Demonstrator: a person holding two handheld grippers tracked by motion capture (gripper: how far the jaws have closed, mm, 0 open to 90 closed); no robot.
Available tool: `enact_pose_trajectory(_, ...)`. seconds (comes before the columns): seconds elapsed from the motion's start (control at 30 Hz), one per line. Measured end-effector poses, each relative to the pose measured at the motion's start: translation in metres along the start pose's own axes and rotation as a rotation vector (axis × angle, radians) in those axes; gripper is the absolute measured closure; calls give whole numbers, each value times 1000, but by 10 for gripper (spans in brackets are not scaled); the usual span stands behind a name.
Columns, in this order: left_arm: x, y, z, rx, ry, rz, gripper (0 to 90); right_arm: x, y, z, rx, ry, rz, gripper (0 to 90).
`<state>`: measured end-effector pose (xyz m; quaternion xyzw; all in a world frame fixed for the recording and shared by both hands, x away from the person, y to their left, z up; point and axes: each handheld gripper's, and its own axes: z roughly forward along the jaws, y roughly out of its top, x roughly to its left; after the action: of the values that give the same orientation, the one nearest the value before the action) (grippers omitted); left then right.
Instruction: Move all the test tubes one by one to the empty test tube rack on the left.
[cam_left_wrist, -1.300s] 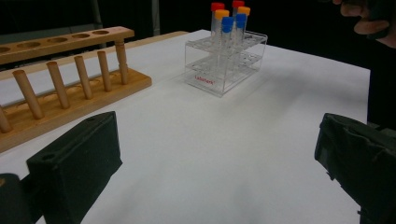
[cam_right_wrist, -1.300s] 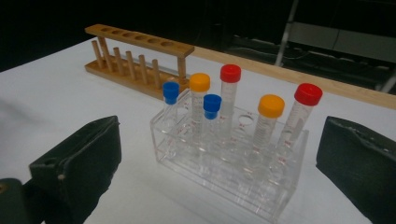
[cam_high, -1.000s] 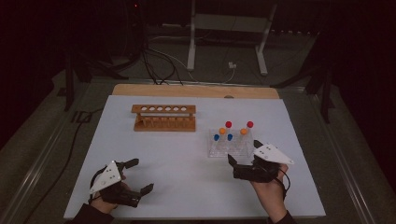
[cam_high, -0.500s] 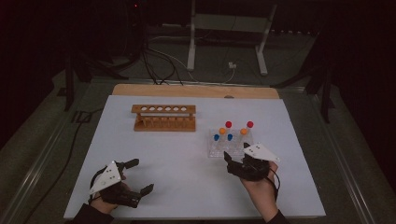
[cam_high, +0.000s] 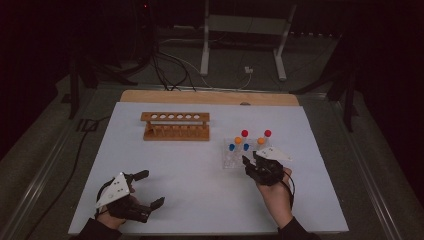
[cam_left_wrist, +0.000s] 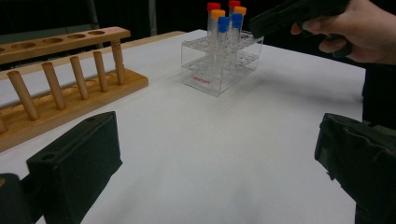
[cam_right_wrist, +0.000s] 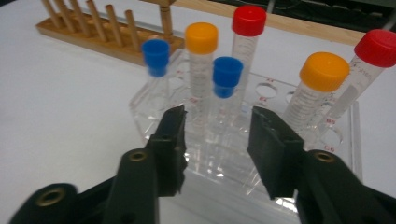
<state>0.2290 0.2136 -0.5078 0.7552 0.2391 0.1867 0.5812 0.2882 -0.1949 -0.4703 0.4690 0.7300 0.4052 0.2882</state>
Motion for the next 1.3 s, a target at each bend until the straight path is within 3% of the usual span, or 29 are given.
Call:
enact_pose_trajectory(0.43, 0, 0, 0, 0, -3, -1, 10, -4, 6, 23, 33, -6, -1, 677)
enact_pose_trajectory(0.87, 0, 0, 0, 0, -5, 0, 10, -2, 7, 28, 55, 8, -27, 763)
enact_pose_trajectory(1.03, 0, 0, 0, 0, -6, -1, 10, -2, 8, 25, 38, 6, -30, 765)
enact_pose_trajectory(1.3, 0, 0, 0, 0, -5, -3, 11, -1, 18, 7, -35, 1, -43, 766)
